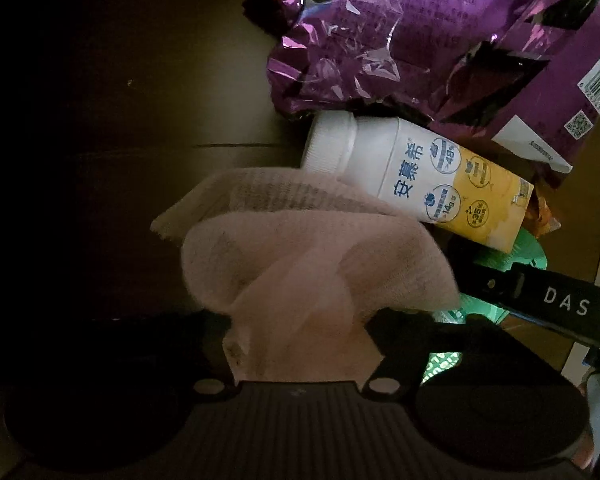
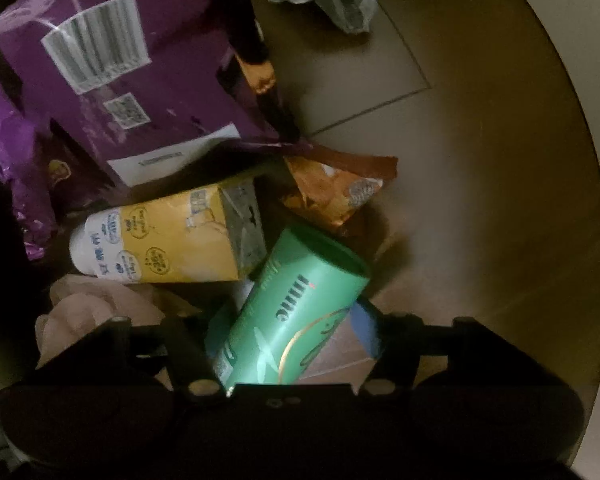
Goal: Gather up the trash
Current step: 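Grasp the pink mesh puff with left tool while right tool grasps the green tube, then lift the pink puff and green tube up to the teal bin with both tools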
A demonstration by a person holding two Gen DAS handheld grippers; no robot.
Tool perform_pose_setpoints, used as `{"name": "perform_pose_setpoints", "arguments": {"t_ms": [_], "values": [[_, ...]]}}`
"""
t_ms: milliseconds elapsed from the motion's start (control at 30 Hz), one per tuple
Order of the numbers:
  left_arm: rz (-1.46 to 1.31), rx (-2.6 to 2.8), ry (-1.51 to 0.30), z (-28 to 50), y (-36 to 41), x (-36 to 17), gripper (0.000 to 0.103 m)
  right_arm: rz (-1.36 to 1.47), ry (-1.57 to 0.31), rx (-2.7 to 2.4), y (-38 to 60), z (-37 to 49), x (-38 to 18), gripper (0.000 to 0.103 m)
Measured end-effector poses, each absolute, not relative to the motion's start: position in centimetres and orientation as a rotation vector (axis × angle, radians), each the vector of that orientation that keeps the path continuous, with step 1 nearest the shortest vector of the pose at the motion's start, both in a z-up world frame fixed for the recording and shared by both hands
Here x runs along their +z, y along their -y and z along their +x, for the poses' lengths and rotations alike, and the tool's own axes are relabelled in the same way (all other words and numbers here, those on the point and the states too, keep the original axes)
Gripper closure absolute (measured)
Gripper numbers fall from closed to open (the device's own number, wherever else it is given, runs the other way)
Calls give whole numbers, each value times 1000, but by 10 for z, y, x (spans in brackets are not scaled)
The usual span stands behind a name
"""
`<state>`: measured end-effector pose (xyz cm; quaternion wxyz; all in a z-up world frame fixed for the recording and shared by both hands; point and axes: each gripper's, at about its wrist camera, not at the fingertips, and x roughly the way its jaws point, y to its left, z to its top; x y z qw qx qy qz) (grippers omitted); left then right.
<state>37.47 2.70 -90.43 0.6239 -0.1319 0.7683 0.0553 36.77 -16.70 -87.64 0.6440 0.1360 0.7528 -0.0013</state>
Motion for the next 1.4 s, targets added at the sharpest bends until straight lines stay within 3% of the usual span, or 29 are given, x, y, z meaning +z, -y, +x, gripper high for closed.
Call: {"name": "perform_pose_setpoints", "arguments": {"t_ms": [67,167,333,500,1000,1400], "values": [[-300,128,-1758,375,-27,-904,51,323,-1712,-15,169,364,-876,49],[-302,121,-1755,377,-25,-897,59,338,-1699,-17,175,359,-874,52],[-274,127,-1758,376,-18,-874,67,281,-1673,31,176,351,-857,53],[-279,133,-1736,379,-4,-827,69,223,-1638,78,176,348,-815,54],[-240,99,-1543,378,-17,-586,69,97,-1358,270,189,358,-569,54],[-214,81,-1291,402,-17,-336,69,93,-1073,411,187,391,-324,54]]}}
